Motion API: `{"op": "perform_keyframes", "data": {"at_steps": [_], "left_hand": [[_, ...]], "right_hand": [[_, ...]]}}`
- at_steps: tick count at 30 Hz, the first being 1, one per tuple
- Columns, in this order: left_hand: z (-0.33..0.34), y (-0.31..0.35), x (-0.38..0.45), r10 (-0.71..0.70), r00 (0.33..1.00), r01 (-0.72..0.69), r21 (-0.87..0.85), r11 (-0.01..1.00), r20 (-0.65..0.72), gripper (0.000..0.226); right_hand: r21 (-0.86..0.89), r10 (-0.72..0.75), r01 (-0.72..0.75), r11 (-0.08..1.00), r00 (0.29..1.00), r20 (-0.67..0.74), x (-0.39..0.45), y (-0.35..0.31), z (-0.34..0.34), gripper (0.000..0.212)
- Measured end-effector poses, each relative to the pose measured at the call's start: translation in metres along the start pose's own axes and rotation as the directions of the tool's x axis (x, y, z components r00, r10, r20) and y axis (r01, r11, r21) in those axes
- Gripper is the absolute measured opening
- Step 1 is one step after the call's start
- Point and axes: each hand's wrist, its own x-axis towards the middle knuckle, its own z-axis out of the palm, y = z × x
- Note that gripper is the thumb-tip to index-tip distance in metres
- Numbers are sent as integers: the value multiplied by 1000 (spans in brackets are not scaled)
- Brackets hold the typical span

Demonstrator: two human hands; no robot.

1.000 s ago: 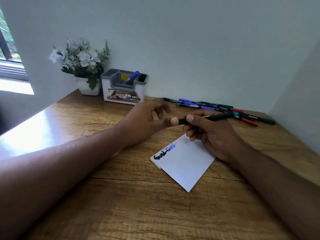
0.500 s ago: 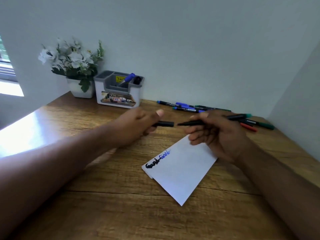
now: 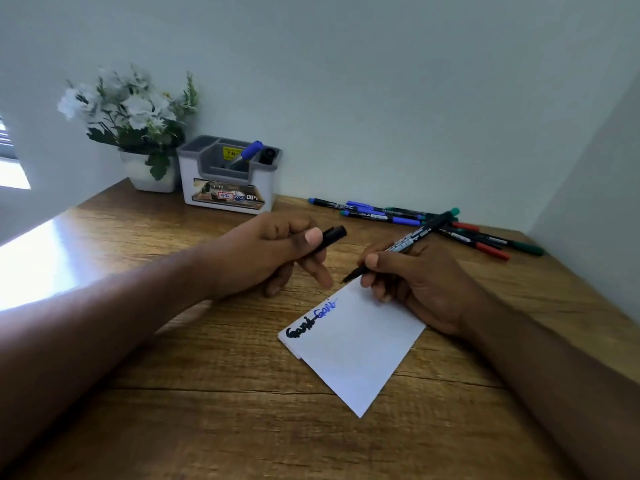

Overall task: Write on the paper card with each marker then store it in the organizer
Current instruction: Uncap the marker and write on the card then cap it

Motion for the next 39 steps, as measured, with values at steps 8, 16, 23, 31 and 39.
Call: {"op": "perform_keyframes", "data": {"at_steps": [8, 16, 23, 31, 39], "left_hand": [[-2, 1, 1, -57, 992, 50, 64, 997, 115, 45], [-1, 4, 1, -84, 990, 73, 101, 992, 110, 46], [-2, 4, 2, -105, 988, 93, 110, 990, 111, 44], [-3, 2, 2, -102, 987, 91, 92, 992, 122, 48], [-3, 2, 2, -97, 987, 84, 97, 992, 130, 46]], "right_hand": [[-189, -37, 37, 981, 999, 7, -3, -3, 3, 13], [-295, -99, 117, 948, 992, 77, -7, -4, 8, 13], [-321, -73, 106, 941, 991, 112, -8, -5, 9, 12], [-321, -73, 101, 942, 992, 98, -7, -5, 9, 12], [-285, -79, 92, 954, 995, 57, -7, -4, 7, 16]]}}
